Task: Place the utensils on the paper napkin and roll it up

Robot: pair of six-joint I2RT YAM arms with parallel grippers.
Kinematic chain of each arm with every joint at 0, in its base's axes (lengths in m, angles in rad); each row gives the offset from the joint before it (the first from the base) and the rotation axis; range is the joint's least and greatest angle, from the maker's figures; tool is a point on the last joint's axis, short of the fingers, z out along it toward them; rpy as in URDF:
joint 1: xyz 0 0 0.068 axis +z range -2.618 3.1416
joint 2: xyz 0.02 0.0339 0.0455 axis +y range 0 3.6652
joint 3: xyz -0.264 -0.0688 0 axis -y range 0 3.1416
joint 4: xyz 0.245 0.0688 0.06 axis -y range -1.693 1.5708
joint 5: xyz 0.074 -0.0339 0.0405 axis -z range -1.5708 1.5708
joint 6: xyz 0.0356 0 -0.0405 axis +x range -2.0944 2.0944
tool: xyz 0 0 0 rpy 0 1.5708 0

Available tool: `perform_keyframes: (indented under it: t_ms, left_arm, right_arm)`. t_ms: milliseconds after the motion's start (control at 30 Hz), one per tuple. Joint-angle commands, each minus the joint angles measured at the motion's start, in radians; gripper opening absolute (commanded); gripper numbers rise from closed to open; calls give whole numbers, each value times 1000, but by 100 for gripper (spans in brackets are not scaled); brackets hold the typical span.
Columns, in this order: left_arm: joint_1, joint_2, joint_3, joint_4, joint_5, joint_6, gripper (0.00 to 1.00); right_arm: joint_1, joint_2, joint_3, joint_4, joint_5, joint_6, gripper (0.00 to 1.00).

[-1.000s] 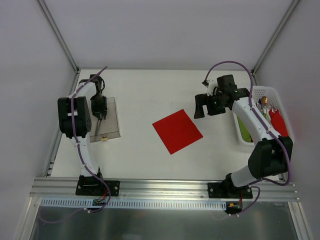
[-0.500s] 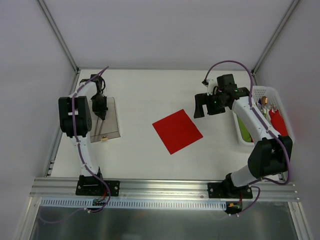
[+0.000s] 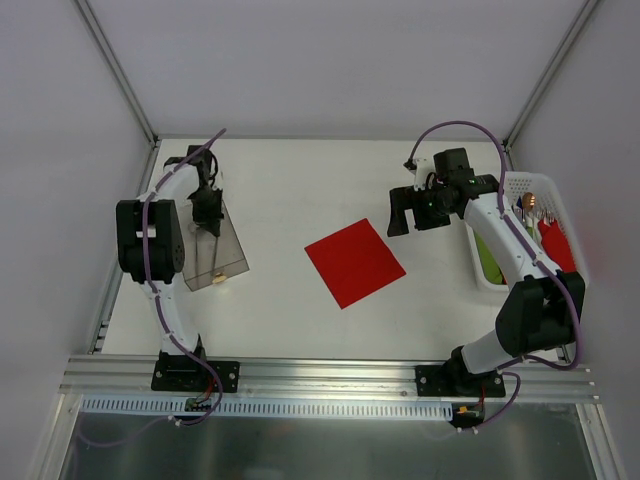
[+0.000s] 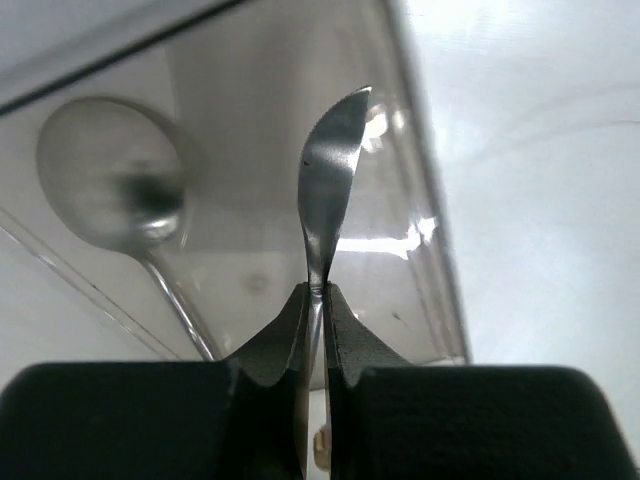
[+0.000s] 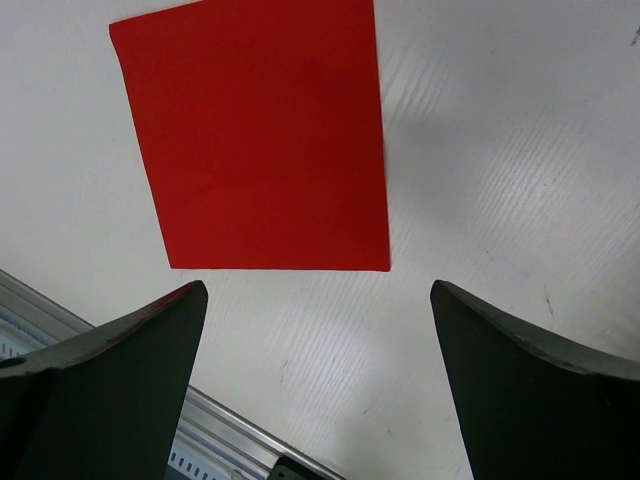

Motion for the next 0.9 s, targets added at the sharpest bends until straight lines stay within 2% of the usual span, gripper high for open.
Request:
perform_keyframes:
  t_ms: [0, 367, 533, 600, 633, 667, 800, 867]
  left_arm:
    - [-23, -139, 3, -17, 58, -29, 0]
    - [-24, -380, 62, -35, 8, -112, 0]
    - [-141, -423, 144, -58, -37, -204, 0]
    - [-232, -391, 209, -78, -18, -295, 0]
    - [-274, -355, 235, -87, -26, -356, 0]
    - [-367, -330, 287, -93, -44, -384, 0]
    - [-562, -177, 429, -106, -43, -542, 0]
    - [-615, -62, 533, -113, -17, -603, 0]
  right_arm:
    - [3, -16, 40, -10, -18, -9, 99]
    - [2, -32, 31, -8, -11, 8, 99]
    - [-23, -32, 32, -11, -5, 14, 99]
    - [-50, -29, 29, -14, -14, 21, 99]
    - [-63, -26, 26, -16, -18, 25, 99]
    - [-75, -23, 20, -16, -32, 29, 99]
    - [-157, -19, -11, -19, -69, 49, 99]
    - [-181, -18, -22, -30, -80, 52, 99]
